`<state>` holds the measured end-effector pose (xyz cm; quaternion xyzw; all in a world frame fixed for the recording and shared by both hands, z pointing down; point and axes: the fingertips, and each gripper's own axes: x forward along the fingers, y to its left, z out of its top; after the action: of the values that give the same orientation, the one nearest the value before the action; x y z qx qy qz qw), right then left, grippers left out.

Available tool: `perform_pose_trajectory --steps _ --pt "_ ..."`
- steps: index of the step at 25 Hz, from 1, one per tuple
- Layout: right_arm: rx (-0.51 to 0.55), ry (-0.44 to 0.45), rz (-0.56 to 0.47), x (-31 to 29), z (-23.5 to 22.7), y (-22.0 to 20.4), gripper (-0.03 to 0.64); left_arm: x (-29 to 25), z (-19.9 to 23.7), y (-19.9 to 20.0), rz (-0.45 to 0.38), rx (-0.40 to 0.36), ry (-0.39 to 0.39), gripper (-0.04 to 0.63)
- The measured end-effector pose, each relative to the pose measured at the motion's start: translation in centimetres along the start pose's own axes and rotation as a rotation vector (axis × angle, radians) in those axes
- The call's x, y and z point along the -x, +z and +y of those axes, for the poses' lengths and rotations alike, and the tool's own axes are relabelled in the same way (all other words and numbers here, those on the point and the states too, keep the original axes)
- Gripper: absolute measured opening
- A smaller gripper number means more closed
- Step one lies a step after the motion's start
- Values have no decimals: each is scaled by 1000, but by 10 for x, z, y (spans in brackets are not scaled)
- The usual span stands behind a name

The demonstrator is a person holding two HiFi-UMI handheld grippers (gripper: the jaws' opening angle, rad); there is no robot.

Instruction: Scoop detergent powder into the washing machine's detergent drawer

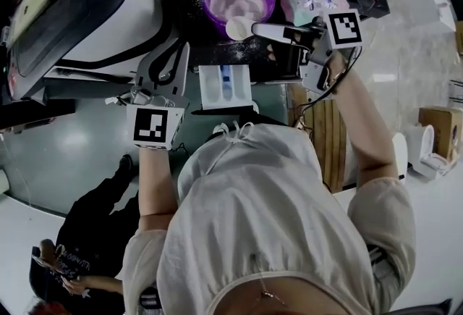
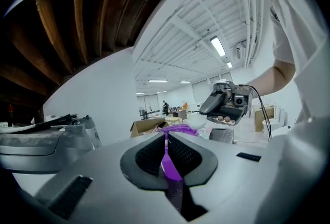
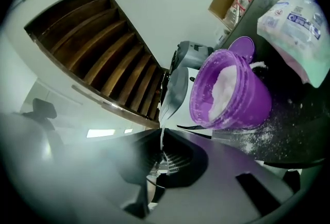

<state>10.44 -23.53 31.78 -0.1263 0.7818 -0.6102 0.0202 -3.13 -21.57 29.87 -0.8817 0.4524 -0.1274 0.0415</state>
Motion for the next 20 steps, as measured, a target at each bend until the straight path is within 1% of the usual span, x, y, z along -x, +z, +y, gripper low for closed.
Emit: perform_pose_trajectory --steps 2,7,10,13,17,20 --pt "-6 -4 -9 -1 -2 -11 12 6 -4 -5 18 -4 -12 34" --pt "-29 -25 -13 -7 -11 -38 12 16 -11 -14 20 4 -45 34" --pt "-54 -42 -39 -13 -18 -61 12 29 -18 -27 27 13 -68 34" --pt "-47 -105 -61 -17 -33 -83 12 40 -22 -41 32 30 -81 34" --pt "-51 -179 -75 -28 -59 -110 12 54 -21 -57 24 38 -62 34" --pt "-62 -275 -107 -31 -86 -126 12 64 -20 -70 30 40 -42 34"
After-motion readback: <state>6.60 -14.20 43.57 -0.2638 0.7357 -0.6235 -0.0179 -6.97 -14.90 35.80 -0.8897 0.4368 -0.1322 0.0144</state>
